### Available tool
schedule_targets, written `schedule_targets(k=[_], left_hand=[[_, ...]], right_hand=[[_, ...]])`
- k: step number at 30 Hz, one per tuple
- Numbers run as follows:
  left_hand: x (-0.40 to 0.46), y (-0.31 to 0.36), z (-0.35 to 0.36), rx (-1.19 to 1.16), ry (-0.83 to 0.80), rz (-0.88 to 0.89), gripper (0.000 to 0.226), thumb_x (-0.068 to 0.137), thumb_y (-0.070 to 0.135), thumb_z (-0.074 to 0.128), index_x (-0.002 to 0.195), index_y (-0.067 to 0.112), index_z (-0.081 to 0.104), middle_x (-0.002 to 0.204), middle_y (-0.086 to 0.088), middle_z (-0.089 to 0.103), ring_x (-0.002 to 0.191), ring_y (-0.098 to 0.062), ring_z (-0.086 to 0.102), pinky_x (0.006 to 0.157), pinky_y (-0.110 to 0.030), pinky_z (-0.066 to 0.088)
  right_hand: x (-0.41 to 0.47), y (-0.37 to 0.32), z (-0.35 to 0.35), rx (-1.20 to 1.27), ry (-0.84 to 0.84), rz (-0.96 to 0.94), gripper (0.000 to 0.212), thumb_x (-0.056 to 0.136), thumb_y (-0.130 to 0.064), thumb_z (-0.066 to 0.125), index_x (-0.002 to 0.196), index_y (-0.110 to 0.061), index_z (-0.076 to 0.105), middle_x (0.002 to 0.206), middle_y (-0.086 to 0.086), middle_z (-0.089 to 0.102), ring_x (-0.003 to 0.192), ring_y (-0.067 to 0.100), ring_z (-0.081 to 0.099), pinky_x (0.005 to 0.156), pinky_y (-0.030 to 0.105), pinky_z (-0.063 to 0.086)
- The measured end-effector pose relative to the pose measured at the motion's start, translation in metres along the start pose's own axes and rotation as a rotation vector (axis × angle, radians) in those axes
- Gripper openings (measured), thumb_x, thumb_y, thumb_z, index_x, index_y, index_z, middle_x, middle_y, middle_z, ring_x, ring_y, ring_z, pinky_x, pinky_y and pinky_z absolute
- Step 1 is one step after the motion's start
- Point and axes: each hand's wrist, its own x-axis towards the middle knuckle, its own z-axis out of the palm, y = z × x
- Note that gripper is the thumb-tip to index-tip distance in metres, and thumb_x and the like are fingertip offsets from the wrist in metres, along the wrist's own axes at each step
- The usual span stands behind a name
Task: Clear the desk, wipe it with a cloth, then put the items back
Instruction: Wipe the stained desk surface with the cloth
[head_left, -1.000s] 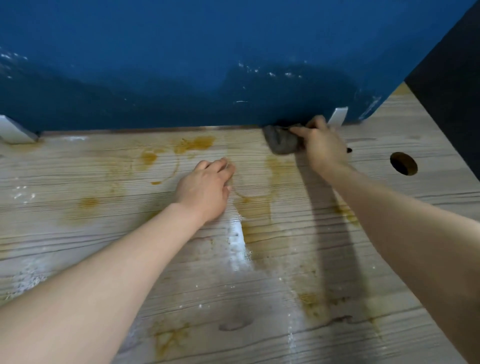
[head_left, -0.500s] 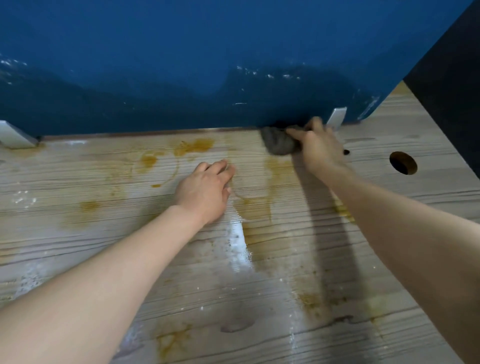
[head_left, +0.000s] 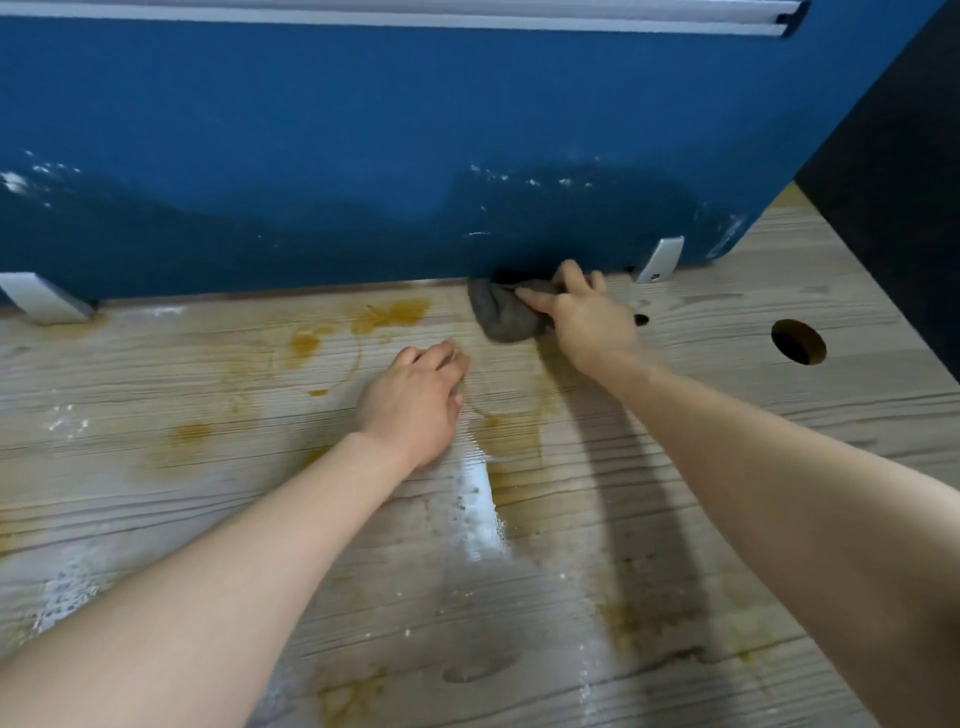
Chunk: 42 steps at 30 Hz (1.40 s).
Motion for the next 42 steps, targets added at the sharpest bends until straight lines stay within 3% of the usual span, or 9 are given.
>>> schedule_targets(k=[6, 10, 16, 20, 24, 28, 33, 37, 42], left_hand=[[0.000, -0.001, 0.003, -0.024, 0.017, 0.004, 0.049, 0.099, 0.027, 0.032, 0.148, 0.026, 0.022, 0.155, 0.008, 0.020, 0.134, -0.019, 0.024, 0.102, -0.034, 0.037], [0.000, -0.001, 0.005, -0.028, 0.021, -0.001, 0.050, 0.099, 0.026, 0.031, 0.148, 0.027, 0.022, 0.155, 0.008, 0.019, 0.134, -0.018, 0.023, 0.102, -0.035, 0.038], [0.000, 0.001, 0.000, -0.001, 0.003, 0.004, 0.049, 0.100, 0.029, 0.032, 0.148, 0.028, 0.022, 0.155, 0.010, 0.019, 0.135, -0.018, 0.023, 0.102, -0.031, 0.034], [-0.002, 0.002, -0.001, 0.002, 0.004, 0.002, 0.049, 0.100, 0.029, 0.032, 0.148, 0.028, 0.023, 0.155, 0.009, 0.019, 0.135, -0.019, 0.024, 0.103, -0.029, 0.032], [-0.002, 0.001, -0.002, 0.010, 0.010, 0.002, 0.049, 0.100, 0.030, 0.031, 0.148, 0.029, 0.023, 0.155, 0.010, 0.019, 0.135, -0.018, 0.023, 0.103, -0.029, 0.032], [-0.002, 0.002, -0.001, 0.021, -0.008, -0.004, 0.049, 0.100, 0.030, 0.032, 0.148, 0.030, 0.023, 0.155, 0.010, 0.020, 0.135, -0.019, 0.024, 0.104, -0.031, 0.032], [-0.001, 0.004, -0.005, 0.022, -0.034, -0.028, 0.050, 0.099, 0.029, 0.035, 0.148, 0.028, 0.024, 0.155, 0.007, 0.021, 0.135, -0.021, 0.025, 0.109, -0.031, 0.025], [-0.002, 0.004, -0.003, 0.015, -0.041, -0.043, 0.050, 0.099, 0.030, 0.034, 0.148, 0.029, 0.024, 0.155, 0.008, 0.020, 0.136, -0.020, 0.025, 0.107, -0.031, 0.029], [0.001, 0.000, -0.001, -0.002, -0.042, -0.039, 0.050, 0.100, 0.028, 0.032, 0.149, 0.028, 0.021, 0.156, 0.008, 0.018, 0.137, -0.020, 0.022, 0.105, -0.035, 0.032]], right_hand=[[-0.003, 0.022, 0.003, -0.013, 0.012, 0.406, 0.041, 0.096, -0.009, 0.040, 0.133, -0.022, 0.049, 0.144, 0.016, 0.023, 0.126, 0.044, 0.029, 0.090, 0.050, 0.041], [0.008, -0.027, 0.007, -0.003, 0.060, 0.319, 0.033, 0.095, -0.008, 0.040, 0.123, -0.013, 0.056, 0.144, 0.014, 0.022, 0.126, 0.046, 0.025, 0.084, 0.050, 0.044], [0.008, -0.011, 0.008, 0.067, 0.063, -0.027, 0.045, 0.099, -0.021, 0.039, 0.140, -0.040, 0.037, 0.134, 0.008, 0.029, 0.118, 0.036, 0.031, 0.083, 0.042, 0.044], [0.008, 0.052, 0.017, 0.300, 0.098, 0.184, 0.041, 0.095, -0.048, 0.042, 0.131, -0.030, 0.046, 0.113, -0.005, 0.037, 0.116, 0.024, 0.038, 0.078, 0.031, 0.032], [0.006, 0.021, 0.012, 0.206, 0.107, 0.287, 0.031, 0.096, -0.021, 0.045, 0.126, -0.019, 0.052, 0.135, 0.013, 0.035, 0.123, 0.034, 0.034, 0.097, 0.046, 0.038], [0.012, -0.033, 0.007, 0.151, 0.080, 0.125, 0.036, 0.094, -0.008, 0.040, 0.125, -0.019, 0.055, 0.144, 0.016, 0.021, 0.123, 0.042, 0.025, 0.098, 0.055, 0.036], [0.013, 0.011, 0.008, 0.280, 0.013, -0.023, 0.044, 0.097, -0.019, 0.044, 0.137, -0.035, 0.043, 0.134, 0.008, 0.032, 0.120, 0.032, 0.032, 0.092, 0.042, 0.041], [0.006, 0.048, 0.010, 0.318, 0.054, 0.138, 0.039, 0.098, -0.030, 0.042, 0.138, -0.031, 0.044, 0.129, 0.004, 0.037, 0.121, 0.029, 0.035, 0.091, 0.033, 0.034], [0.003, 0.023, 0.008, 0.190, 0.042, 0.237, 0.047, 0.096, -0.005, 0.042, 0.139, -0.022, 0.043, 0.145, 0.017, 0.021, 0.126, 0.043, 0.025, 0.106, 0.051, 0.029]])
